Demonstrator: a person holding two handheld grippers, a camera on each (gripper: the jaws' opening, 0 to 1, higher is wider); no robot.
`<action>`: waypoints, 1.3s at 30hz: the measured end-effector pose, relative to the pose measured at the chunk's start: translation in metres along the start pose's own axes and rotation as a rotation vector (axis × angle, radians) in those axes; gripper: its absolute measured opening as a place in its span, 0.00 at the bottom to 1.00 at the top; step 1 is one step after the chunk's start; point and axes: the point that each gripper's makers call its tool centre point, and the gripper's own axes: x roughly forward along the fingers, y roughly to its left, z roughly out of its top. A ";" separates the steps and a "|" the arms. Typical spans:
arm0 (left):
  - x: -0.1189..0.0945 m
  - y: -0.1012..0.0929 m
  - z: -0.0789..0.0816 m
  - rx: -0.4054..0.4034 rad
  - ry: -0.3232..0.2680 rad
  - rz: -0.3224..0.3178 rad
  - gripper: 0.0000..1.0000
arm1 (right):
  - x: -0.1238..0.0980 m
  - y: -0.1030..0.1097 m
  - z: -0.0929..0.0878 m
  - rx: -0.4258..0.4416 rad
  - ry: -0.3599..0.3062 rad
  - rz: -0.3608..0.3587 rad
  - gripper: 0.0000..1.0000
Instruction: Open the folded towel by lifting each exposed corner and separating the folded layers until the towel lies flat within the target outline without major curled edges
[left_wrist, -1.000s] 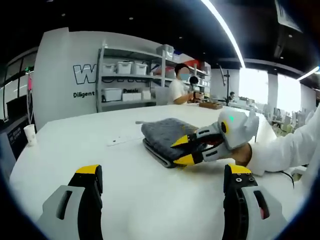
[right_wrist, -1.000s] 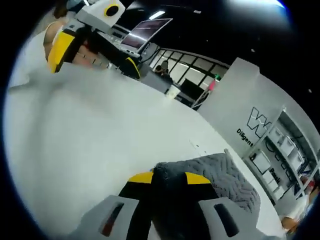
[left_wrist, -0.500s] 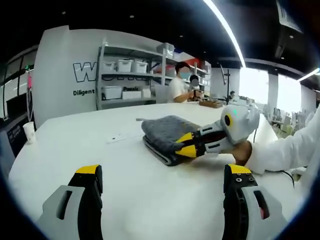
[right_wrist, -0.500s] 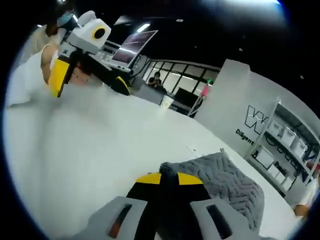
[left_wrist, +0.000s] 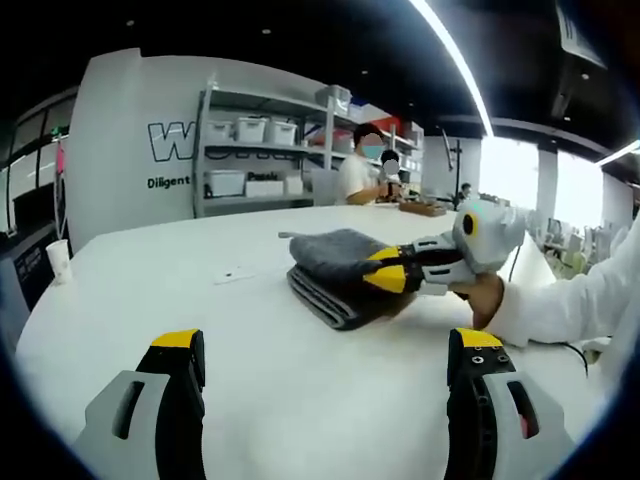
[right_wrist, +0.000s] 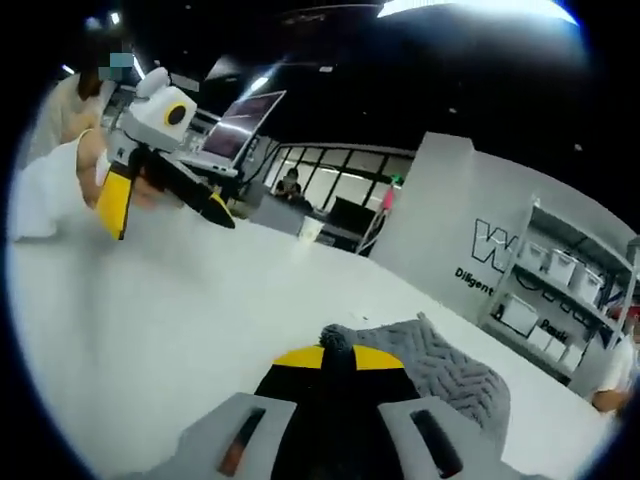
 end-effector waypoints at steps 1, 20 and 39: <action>0.000 0.000 0.000 0.000 0.000 0.000 1.00 | -0.001 -0.002 0.000 0.006 -0.005 -0.005 0.01; 0.002 0.002 -0.005 -0.009 0.013 0.003 1.00 | -0.025 -0.028 0.004 0.045 -0.059 -0.089 0.01; 0.001 0.001 -0.005 -0.012 0.010 0.003 1.00 | -0.056 -0.069 -0.003 0.060 -0.076 -0.207 0.01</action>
